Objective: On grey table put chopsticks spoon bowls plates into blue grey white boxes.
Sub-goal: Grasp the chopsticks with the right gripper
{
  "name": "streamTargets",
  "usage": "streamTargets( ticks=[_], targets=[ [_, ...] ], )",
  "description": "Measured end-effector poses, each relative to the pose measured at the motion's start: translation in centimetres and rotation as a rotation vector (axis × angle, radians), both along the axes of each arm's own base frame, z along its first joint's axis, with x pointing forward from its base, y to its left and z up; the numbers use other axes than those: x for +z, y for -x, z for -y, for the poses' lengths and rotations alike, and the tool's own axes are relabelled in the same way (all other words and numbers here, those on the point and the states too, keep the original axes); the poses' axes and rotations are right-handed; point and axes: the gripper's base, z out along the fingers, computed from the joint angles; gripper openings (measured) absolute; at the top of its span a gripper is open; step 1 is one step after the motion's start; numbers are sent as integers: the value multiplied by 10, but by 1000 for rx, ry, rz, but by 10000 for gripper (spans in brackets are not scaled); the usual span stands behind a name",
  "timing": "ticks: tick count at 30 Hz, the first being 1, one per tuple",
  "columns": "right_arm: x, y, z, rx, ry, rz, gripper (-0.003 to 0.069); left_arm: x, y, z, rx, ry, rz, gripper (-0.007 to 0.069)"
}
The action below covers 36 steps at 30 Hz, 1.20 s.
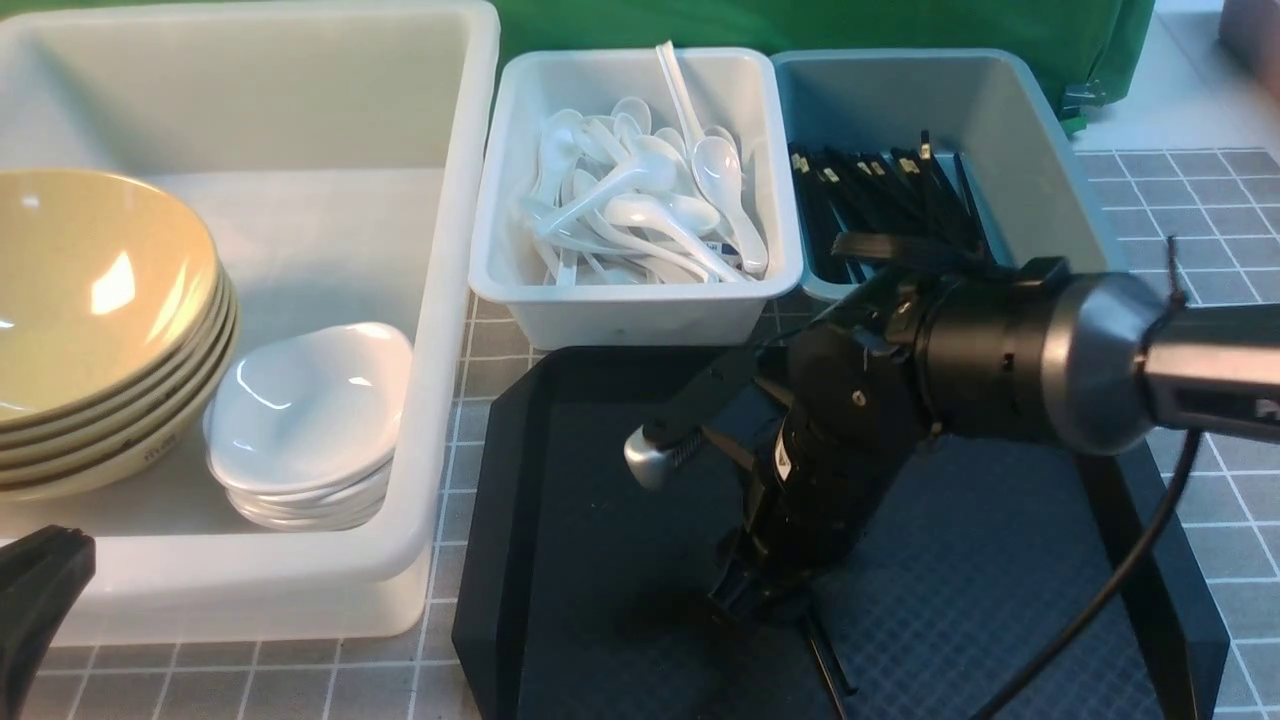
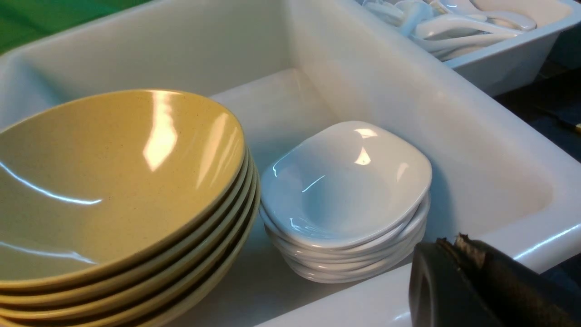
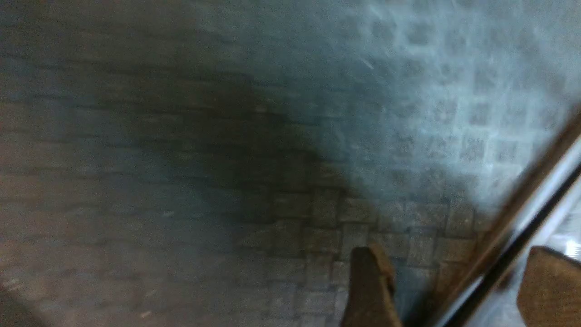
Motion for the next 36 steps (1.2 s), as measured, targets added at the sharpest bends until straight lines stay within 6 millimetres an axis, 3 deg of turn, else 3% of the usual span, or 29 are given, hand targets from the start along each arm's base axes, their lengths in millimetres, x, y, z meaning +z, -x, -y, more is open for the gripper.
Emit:
streamTargets(
  ticks=[4,9,10,12,14,18,19,21,26,30,33,36],
  targets=[
    [-6,-4,0,-13,9,-2,418,0,0,0,0,0,2,-8],
    [-7,-5,-1,4,11,-4,210,0,0,0,0,-3,3,-8],
    [-6,-6,-1,11,9,1,132,0,0,0,0,-3,3,-8],
    [-3,-5,0,17,6,7,114,0,0,0,0,-3,3,-8],
    [2,-2,2,27,1,15,115,0,0,0,0,-3,3,-8],
    [41,5,9,33,-56,91,38,0,0,0,1,-4,3,-8],
    [43,5,9,35,-59,98,36,0,0,0,1,-4,3,-8],
    [78,11,18,44,-109,184,31,0,0,0,1,-4,3,-8],
    [107,12,37,21,-143,257,30,0,0,0,1,-4,3,-8],
    [92,3,43,8,-94,205,52,0,0,0,1,-4,3,-8],
    [76,-3,41,9,-68,165,111,0,0,0,1,-4,3,-8],
    [47,-11,33,11,-42,106,256,0,0,0,1,-4,3,-8]
  ],
)
